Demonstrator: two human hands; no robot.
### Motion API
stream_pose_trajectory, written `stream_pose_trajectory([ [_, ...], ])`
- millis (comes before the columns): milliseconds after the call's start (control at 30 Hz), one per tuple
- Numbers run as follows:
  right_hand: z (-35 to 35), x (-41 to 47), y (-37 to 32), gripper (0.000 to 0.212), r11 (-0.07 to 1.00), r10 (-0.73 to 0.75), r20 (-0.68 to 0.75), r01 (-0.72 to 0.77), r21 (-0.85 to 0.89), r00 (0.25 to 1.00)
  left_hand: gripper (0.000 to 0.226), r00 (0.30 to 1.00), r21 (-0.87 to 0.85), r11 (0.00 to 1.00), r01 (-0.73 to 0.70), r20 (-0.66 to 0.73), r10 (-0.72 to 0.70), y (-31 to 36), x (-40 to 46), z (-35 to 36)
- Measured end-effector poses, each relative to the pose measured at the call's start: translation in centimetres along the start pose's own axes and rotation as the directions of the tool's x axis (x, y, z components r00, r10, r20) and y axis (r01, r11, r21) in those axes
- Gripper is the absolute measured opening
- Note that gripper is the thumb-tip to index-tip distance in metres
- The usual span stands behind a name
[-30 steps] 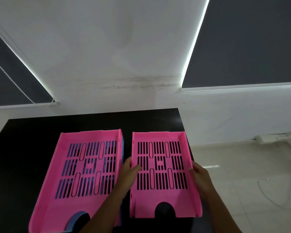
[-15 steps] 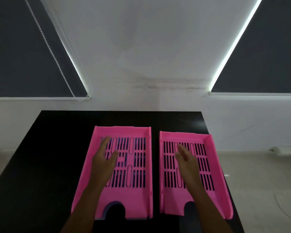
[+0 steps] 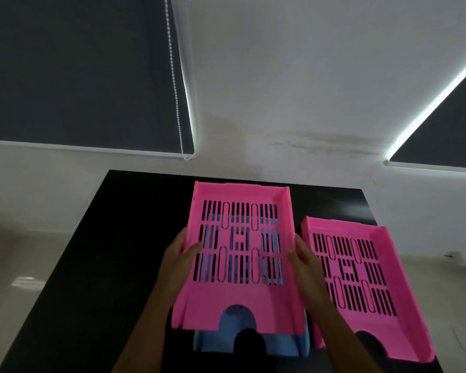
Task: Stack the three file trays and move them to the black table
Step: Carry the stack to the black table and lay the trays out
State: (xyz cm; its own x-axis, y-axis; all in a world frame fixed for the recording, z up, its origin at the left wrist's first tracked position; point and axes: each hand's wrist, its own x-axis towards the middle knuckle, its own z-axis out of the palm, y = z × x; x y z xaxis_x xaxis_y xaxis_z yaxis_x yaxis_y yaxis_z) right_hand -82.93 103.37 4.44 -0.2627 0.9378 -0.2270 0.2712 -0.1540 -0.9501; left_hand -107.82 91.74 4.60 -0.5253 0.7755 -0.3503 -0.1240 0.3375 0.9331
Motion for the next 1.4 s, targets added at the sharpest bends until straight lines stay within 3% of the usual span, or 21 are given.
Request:
stream_pose_trajectory([
  [200, 10.2, 0.0, -3.7, 0.037, 0.996, -0.085, 0.169, 0.081, 0.034, 0.982, 0.032, 0.996, -0.020, 1.000, -0.023, -0.083, 0.021, 0.1, 1.8, -11.0],
  [433, 21.2, -0.9, -2.7, 0.037, 0.996, 0.057, 0.382, -0.076, 0.037, 0.922, 0.036, 0.957, 0.047, 0.998, -0.032, -0.288, 0.044, -2.7, 2.8, -21.7],
  [733, 24.0, -0.7, 0.9, 0.040, 0.971, 0.241, 0.367, -0.224, -0.089, 0.899, 0.018, 0.968, 0.171, 0.983, 0.069, -0.252, -0.024, -8.1, 3.8, -22.7],
  [967, 23.7, -0.6, 0.9, 0.034, 0.964, 0.242, 0.344, -0.185, -0.192, 0.907, 0.039, 0.957, 0.309, 0.937, 0.160, -0.282, -0.070, -9.0, 4.7, -21.5],
  [1033, 22.7, -0.4, 0.1, 0.028, 0.967, 0.209, 0.328, -0.143, -0.212, 0.921, 0.058, 0.920, 0.391, 0.898, 0.203, -0.389, -0.039, -8.3, 4.9, -20.6],
  [1133, 19.7, -0.2, -1.0, 0.046, 0.969, 0.122, 0.240, -0.063, -0.241, 0.963, 0.072, 0.898, 0.444, 0.885, 0.138, -0.432, 0.077, -6.7, 4.9, -17.1],
  [1300, 11.0, 1.1, -0.1, 0.015, 0.955, -0.013, -0.106, -0.019, -0.296, 0.994, 0.081, 0.986, 0.442, 0.897, -0.001, -0.147, 0.074, -6.2, 3.6, -7.1],
  [1400, 5.1, 1.6, 1.7, 0.019, 0.943, -0.016, -0.305, -0.087, -0.320, 0.952, 0.092, 0.998, 0.415, 0.910, -0.006, 0.061, -0.021, -7.1, 2.6, -2.3],
])
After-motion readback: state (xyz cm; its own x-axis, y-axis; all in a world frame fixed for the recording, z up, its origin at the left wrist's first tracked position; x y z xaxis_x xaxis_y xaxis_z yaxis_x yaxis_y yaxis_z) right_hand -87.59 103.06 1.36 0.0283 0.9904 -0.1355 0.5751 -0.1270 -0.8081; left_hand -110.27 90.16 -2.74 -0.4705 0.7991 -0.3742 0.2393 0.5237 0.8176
